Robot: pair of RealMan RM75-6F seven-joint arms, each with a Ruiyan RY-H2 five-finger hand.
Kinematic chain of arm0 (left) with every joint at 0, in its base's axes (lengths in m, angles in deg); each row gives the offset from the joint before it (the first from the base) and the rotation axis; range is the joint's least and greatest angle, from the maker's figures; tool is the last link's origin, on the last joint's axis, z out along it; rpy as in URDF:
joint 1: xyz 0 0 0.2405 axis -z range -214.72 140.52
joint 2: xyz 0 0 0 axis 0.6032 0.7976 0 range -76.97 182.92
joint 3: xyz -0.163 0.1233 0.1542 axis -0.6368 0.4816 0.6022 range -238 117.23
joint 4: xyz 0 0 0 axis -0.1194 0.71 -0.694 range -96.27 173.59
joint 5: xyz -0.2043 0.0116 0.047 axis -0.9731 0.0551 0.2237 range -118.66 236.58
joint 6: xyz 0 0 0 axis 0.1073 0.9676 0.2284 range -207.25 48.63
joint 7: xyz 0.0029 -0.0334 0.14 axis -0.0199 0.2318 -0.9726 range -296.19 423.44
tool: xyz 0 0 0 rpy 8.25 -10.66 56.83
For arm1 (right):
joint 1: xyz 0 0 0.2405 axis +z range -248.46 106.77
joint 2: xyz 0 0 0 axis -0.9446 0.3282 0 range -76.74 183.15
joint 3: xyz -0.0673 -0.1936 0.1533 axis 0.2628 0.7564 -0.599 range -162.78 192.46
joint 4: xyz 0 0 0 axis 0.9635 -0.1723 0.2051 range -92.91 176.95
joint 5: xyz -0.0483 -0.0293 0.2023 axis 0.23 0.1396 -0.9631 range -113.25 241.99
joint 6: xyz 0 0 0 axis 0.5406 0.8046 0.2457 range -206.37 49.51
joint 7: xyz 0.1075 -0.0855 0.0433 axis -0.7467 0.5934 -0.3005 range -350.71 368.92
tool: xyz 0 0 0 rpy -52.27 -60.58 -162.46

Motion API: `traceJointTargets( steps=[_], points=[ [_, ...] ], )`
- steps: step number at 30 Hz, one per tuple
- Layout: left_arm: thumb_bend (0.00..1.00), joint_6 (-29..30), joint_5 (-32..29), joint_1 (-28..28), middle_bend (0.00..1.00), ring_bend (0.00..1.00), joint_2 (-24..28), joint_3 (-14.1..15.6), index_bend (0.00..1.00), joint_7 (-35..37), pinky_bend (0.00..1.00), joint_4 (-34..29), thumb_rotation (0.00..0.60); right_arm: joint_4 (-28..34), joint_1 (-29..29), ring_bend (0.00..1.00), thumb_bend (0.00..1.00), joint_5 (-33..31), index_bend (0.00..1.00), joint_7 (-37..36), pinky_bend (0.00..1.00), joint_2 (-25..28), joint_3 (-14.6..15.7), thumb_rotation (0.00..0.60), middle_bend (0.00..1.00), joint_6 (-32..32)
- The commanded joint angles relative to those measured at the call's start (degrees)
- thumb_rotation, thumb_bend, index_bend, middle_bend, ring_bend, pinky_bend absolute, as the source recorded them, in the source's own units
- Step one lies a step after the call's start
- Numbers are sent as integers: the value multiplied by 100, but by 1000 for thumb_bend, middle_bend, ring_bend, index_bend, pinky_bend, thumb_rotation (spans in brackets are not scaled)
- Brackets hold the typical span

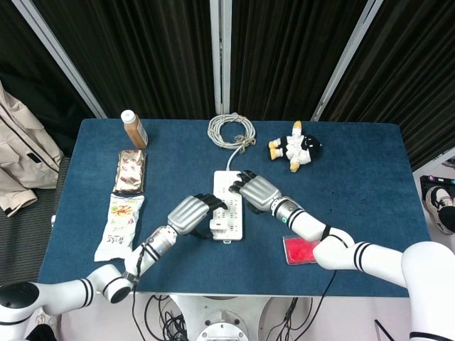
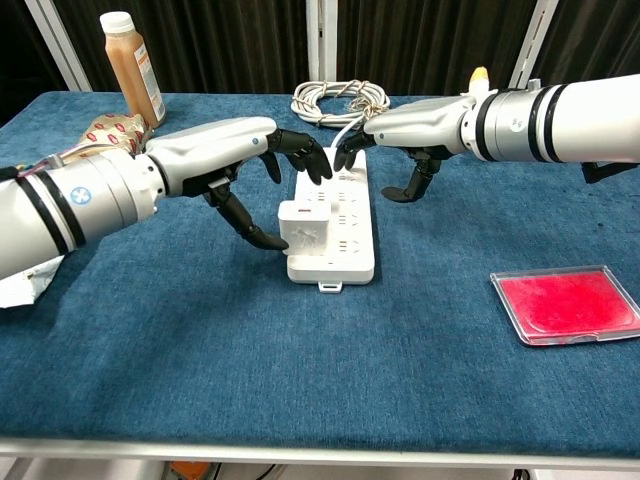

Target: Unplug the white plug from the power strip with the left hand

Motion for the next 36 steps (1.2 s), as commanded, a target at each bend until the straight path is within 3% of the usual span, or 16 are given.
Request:
traceJointTargets(
  steps=[1, 11, 19, 28, 36],
  points=[
    [122, -3, -42, 38, 292, 228, -86, 49, 286, -86, 373, 104, 600, -6, -1, 0, 418, 13, 185, 25, 0, -6, 25, 600, 176, -29],
    [153, -16, -102, 124, 352, 282, -234, 170, 335, -28, 474, 132, 600, 18, -34, 0, 419, 47, 185, 32, 0, -13, 95, 600, 178, -135],
    [270, -48, -190, 216, 444, 394, -352, 159, 387, 111, 629, 314, 600, -24, -16, 0, 418, 29, 185, 21, 0, -32, 112, 600, 179, -124],
    [440, 182, -73, 241, 589, 524, -528, 228, 523, 310, 711, 640, 600, -56, 13, 0, 418, 15, 185, 72, 0, -87, 148, 600, 180, -106],
    [495, 449, 14, 192, 675, 582, -676, 296, 603, 487, 744, 919, 600, -8, 3, 0, 418, -50, 185, 174, 0, -101, 183, 600, 181, -133]
  ],
)
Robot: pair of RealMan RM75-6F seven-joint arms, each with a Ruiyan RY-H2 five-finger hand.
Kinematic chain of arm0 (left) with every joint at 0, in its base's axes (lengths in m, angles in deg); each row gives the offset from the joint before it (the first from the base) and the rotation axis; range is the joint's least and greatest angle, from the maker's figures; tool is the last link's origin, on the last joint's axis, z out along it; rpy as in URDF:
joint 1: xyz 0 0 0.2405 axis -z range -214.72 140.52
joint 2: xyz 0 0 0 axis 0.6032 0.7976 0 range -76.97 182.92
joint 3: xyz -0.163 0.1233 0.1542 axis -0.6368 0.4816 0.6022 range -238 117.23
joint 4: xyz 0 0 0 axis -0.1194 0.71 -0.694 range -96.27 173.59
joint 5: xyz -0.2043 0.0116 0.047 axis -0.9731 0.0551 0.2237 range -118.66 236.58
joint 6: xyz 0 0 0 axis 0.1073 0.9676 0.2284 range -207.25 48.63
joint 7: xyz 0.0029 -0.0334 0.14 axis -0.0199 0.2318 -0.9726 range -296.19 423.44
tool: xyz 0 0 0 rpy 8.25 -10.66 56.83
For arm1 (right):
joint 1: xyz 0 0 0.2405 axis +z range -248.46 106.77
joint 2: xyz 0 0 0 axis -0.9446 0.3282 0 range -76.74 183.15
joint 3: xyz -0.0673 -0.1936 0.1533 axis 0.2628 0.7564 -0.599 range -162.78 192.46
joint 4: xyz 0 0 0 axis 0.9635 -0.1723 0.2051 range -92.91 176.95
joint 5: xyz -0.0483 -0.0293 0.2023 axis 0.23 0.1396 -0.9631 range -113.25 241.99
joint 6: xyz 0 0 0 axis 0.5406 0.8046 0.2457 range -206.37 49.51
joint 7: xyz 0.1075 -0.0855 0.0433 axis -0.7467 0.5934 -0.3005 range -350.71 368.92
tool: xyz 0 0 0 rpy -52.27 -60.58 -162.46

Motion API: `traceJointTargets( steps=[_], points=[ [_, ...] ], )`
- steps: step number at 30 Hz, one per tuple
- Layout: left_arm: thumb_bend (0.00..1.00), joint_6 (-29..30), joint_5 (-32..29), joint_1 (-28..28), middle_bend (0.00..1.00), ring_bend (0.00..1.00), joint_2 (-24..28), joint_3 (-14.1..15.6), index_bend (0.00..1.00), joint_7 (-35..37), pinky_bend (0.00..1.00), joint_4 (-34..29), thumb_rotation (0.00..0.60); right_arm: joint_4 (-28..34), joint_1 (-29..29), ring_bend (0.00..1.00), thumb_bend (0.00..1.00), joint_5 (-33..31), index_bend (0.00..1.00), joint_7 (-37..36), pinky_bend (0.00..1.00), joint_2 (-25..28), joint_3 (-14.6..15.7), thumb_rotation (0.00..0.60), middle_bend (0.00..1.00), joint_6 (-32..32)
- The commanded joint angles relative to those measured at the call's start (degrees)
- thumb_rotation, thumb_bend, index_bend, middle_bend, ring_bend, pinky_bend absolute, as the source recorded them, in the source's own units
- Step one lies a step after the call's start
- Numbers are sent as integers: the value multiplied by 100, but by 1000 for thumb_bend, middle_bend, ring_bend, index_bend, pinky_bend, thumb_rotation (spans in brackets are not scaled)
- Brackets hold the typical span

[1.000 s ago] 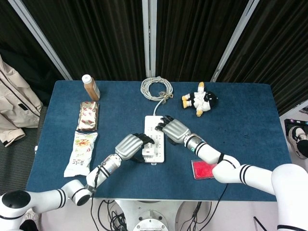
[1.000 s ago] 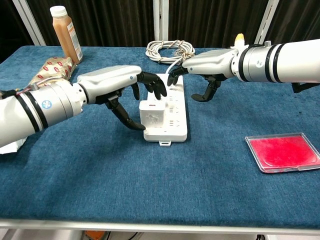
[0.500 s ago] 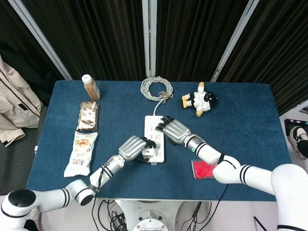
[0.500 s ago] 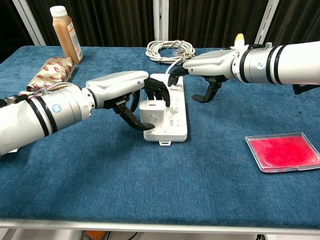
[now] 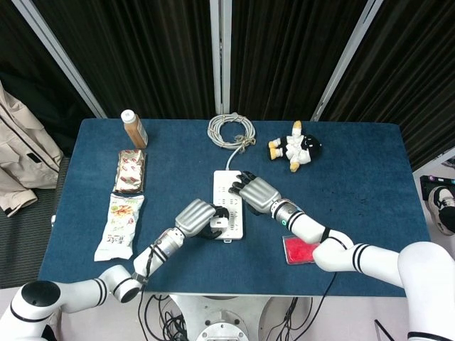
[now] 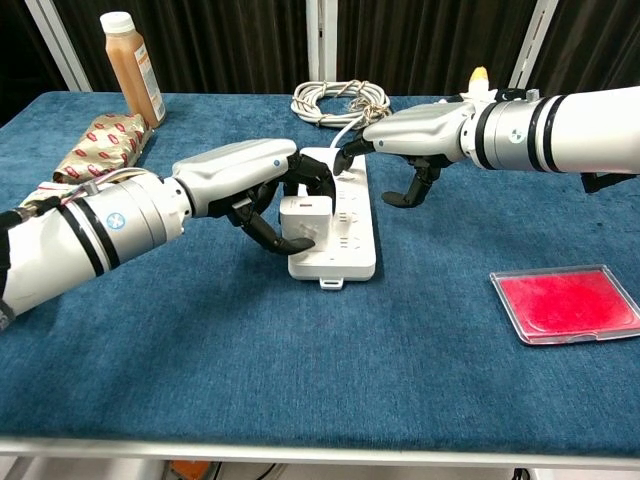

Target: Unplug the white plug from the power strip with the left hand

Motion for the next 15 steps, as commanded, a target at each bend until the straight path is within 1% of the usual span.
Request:
traceJointTargets(
  steps=[1, 15],
  points=[
    [499, 62, 19, -23, 682, 585, -56, 29, 609, 62, 745, 95, 600, 15, -6, 0, 418, -25, 185, 35, 0, -5, 12, 600, 181, -11],
    [518, 626, 392, -105, 716, 599, -231, 256, 643, 412, 760, 621, 600, 91, -10, 0, 419, -179, 190, 449, 0, -43, 124, 600, 185, -88]
  ],
)
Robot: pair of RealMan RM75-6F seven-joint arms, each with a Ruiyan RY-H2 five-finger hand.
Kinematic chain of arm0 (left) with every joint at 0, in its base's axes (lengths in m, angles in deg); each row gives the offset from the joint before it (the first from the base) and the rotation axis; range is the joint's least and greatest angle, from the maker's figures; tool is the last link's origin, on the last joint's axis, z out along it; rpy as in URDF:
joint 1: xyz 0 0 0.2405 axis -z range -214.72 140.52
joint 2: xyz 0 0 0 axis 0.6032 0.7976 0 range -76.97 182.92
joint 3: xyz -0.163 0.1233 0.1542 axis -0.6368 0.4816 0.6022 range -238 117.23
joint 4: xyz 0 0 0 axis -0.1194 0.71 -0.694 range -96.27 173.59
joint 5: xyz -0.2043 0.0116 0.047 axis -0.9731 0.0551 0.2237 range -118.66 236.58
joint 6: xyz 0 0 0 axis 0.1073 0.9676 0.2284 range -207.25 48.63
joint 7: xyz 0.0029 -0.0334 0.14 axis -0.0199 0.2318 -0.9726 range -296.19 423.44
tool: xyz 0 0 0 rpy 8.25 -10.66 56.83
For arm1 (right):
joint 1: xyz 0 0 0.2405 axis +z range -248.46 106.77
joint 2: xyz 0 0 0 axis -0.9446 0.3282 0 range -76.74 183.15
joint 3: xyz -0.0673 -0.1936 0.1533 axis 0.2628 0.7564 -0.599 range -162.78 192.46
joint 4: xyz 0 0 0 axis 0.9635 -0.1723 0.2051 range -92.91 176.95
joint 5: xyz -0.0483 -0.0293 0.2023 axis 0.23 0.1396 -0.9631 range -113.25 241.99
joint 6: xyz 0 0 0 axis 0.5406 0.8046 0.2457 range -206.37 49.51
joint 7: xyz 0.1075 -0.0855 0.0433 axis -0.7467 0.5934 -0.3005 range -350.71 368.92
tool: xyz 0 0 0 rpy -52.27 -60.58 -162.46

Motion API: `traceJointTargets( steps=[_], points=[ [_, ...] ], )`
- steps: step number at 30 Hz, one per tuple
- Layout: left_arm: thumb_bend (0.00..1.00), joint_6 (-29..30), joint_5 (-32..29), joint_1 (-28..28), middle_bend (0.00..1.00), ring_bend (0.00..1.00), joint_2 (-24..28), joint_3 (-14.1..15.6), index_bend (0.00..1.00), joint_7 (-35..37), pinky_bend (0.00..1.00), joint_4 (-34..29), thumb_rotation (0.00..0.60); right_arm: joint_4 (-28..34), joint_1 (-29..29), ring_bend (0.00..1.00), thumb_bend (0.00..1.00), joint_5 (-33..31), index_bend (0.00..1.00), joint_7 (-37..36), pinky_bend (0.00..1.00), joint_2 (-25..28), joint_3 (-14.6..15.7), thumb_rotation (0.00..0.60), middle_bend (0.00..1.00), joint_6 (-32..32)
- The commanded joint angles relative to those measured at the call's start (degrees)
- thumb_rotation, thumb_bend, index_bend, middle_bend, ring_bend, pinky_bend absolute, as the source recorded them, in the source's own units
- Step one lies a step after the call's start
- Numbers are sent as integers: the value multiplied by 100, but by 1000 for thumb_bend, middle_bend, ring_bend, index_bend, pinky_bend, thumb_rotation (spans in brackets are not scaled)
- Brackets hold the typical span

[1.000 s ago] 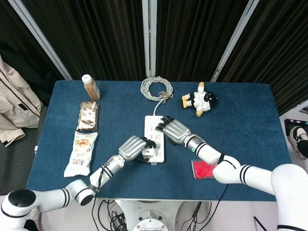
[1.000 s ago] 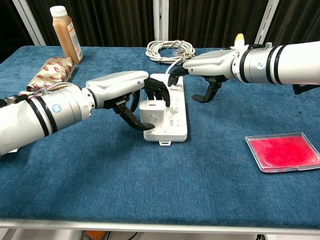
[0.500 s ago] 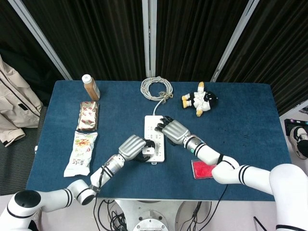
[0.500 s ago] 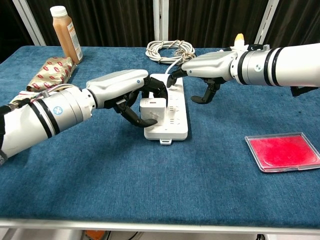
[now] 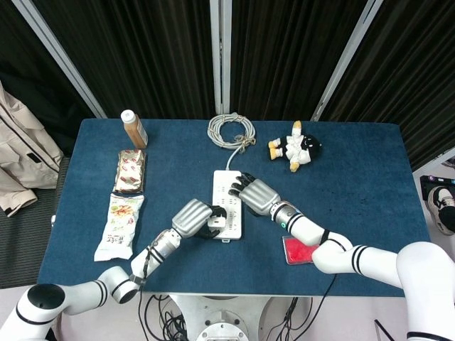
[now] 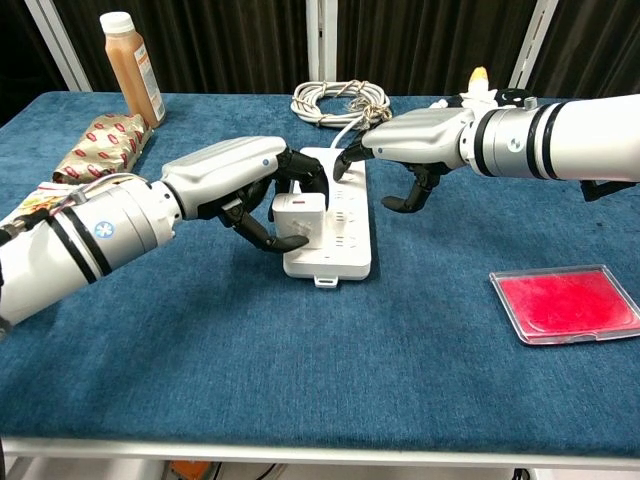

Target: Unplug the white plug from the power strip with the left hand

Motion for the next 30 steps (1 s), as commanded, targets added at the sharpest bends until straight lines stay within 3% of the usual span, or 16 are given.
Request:
traceJointTargets(
  steps=[1, 20, 27, 30],
  points=[
    [518, 77, 82, -10, 716, 599, -18, 61, 643, 50, 760, 94, 600, 27, -14, 0, 419, -22, 191, 91, 0, -5, 35, 600, 185, -42],
    [517, 432, 252, -31, 716, 599, 113, 127, 644, 120, 760, 110, 600, 277, -71, 0, 419, -218, 193, 686, 0, 51, 105, 600, 186, -334],
    [514, 880, 143, -307, 685, 572, 401, 24, 610, -126, 746, 3, 600, 723, -317, 0, 418, -29, 194, 461, 0, 420, -102, 600, 185, -979],
    [504, 830, -62, -474, 627, 511, 557, 15, 554, -262, 666, -30, 600, 1012, -472, 0, 418, 101, 194, 346, 0, 713, -162, 600, 183, -1287]
  ],
)
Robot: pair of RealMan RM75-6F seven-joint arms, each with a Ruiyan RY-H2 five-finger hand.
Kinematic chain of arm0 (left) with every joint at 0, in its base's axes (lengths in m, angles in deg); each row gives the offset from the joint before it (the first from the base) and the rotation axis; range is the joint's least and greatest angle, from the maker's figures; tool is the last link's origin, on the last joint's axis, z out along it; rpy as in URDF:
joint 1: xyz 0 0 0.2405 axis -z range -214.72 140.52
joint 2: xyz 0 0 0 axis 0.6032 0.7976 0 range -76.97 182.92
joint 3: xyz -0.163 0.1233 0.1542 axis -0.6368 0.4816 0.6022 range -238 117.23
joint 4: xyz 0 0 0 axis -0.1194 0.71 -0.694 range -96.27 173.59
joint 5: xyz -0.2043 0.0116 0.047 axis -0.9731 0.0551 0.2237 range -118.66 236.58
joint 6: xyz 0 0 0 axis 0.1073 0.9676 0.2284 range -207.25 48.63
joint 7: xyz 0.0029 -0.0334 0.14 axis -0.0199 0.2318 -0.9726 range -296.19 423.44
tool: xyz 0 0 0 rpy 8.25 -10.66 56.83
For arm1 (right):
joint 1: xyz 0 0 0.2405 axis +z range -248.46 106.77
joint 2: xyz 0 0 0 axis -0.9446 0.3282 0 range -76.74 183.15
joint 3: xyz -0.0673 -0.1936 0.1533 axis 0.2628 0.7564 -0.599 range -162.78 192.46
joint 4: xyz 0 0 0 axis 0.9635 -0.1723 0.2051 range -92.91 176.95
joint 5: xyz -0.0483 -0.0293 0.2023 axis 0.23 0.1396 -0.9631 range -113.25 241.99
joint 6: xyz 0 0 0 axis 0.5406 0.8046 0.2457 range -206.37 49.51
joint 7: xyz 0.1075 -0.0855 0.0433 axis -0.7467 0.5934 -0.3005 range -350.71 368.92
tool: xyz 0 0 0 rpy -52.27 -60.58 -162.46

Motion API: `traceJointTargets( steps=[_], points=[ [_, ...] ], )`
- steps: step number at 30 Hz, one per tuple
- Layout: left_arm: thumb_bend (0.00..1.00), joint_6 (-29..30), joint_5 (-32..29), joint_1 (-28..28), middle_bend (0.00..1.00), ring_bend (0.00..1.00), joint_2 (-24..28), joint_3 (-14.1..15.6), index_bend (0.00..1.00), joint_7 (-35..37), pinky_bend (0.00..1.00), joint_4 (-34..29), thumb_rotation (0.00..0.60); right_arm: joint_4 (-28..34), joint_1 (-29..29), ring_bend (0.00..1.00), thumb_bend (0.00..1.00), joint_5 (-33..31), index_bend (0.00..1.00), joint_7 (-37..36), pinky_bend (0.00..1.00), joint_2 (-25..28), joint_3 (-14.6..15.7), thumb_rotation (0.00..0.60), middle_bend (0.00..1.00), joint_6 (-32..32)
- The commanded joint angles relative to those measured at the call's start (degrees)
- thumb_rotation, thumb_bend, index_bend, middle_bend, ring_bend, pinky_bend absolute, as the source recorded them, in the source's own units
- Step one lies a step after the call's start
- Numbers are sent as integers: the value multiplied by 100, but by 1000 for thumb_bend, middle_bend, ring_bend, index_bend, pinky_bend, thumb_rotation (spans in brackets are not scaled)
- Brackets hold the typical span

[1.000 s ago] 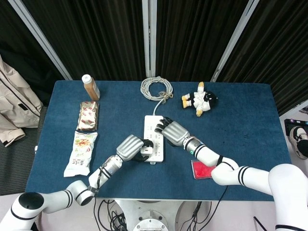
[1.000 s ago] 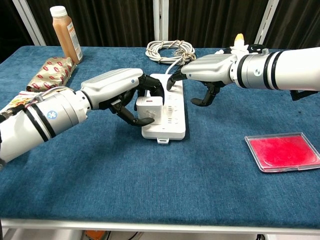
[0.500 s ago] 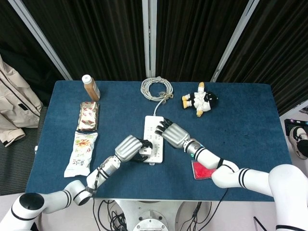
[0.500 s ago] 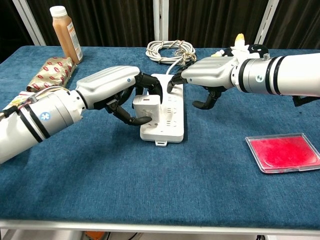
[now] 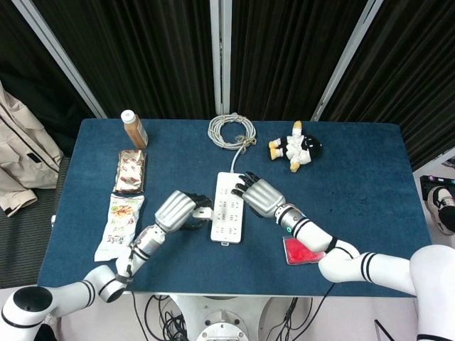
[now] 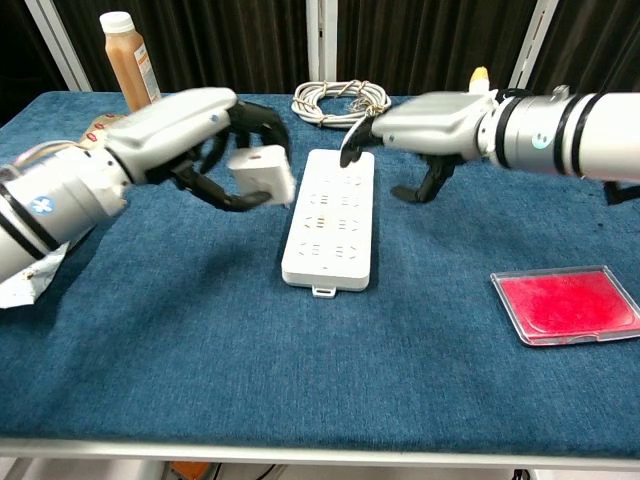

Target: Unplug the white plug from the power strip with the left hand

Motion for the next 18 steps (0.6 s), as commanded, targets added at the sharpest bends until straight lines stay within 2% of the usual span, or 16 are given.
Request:
traceJointTargets(
  steps=[1, 4, 7, 14, 18],
  points=[
    [488, -113, -246, -177, 594, 476, 182, -8, 517, -179, 612, -75, 600, 363, -222, 0, 418, 189, 194, -166, 0, 377, -95, 600, 183, -385],
    [366, -460, -499, -239, 408, 283, 404, 3, 318, -495, 384, -331, 600, 650, -416, 0, 418, 301, 194, -263, 0, 715, -110, 600, 183, -676],
    [242, -619, -713, -288, 252, 129, 584, -60, 188, -918, 220, -685, 600, 935, -626, 0, 418, 390, 194, -364, 0, 1041, -97, 600, 180, -933],
    [206, -290, -834, -579, 225, 106, 1193, -149, 173, -1336, 163, -1459, 600, 1490, -1222, 0, 418, 641, 173, -694, 0, 1748, 46, 600, 168, -1547],
    [204, 225, -1012, -1074, 225, 106, 1965, -174, 173, -1427, 163, -2012, 600, 1690, -1762, 0, 412, 823, 90, -968, 0, 2142, 261, 600, 139, -2047]
  ],
)
